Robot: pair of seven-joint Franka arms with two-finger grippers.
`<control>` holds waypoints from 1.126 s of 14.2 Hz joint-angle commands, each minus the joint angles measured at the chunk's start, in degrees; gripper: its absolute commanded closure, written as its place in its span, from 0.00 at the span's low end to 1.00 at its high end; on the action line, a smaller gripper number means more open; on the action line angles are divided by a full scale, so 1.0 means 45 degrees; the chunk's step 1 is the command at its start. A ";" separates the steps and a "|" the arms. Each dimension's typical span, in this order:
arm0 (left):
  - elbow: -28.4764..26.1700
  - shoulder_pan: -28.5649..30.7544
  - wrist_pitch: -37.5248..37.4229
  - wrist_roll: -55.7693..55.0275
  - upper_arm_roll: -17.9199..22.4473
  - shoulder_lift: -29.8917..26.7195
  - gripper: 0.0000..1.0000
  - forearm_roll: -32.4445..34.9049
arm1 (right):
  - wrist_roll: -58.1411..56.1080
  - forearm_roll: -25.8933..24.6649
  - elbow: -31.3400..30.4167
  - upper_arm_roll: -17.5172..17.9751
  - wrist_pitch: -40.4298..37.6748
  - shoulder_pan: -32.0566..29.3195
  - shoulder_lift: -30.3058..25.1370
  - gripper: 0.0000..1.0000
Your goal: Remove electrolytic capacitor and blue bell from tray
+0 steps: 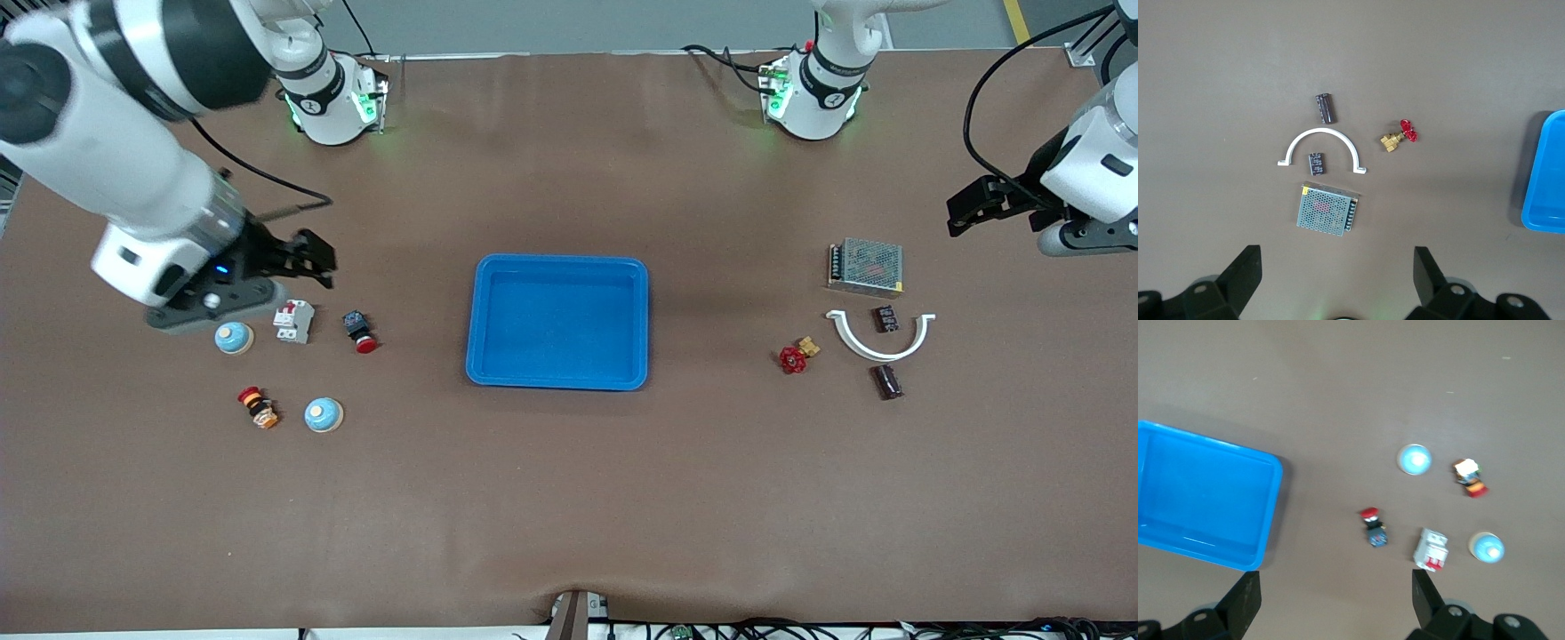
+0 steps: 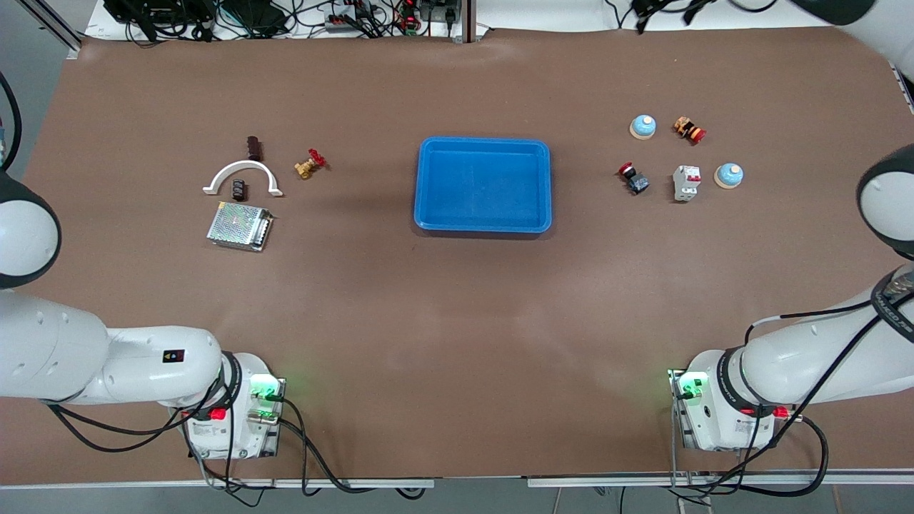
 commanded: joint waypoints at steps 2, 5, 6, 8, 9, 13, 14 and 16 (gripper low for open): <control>-0.0019 -0.0036 -0.0034 0.0222 0.0045 -0.0101 0.00 -0.0246 | -0.0402 -0.0255 -0.0309 0.0198 -0.0504 -0.1461 -0.1518 0.00; -0.0019 -0.0017 -0.0035 0.0222 -0.0266 -0.0159 0.00 -0.0130 | -0.1206 -0.0119 -0.0290 -0.1030 -0.0719 -0.1424 -0.2066 0.00; 0.0001 -0.0036 -0.0035 0.0222 -0.0306 -0.0160 0.00 -0.0071 | -0.1226 -0.0079 -0.0232 -0.1421 -0.0739 -0.1385 -0.2125 0.00; 0.0020 -0.0036 -0.0035 0.0222 -0.0346 -0.0140 0.00 -0.0070 | -0.1226 -0.0137 0.0061 -0.1794 -0.0720 -0.1384 -0.2145 0.00; 0.0040 -0.0017 -0.0035 0.0222 -0.0327 -0.0140 0.00 -0.0070 | -0.1245 -0.0234 0.0101 -0.1931 -0.0719 -0.1404 -0.2145 0.00; 0.0118 0.0003 -0.0035 0.0241 -0.0326 -0.0160 0.00 -0.0071 | -0.1635 -0.0060 -0.0035 -0.2382 -0.0778 -0.1463 -0.2126 0.00; 0.0176 0.0003 -0.0035 0.0261 -0.0326 -0.0140 0.00 -0.0070 | -0.1636 -0.0002 -0.0113 -0.2363 -0.0913 -0.1482 -0.2087 0.00; 0.0410 -0.0036 -0.0035 0.0241 -0.0346 -0.0101 0.00 -0.0070 | -0.1675 0.0213 -0.0231 -0.2382 -0.0837 -0.1482 -0.2067 0.00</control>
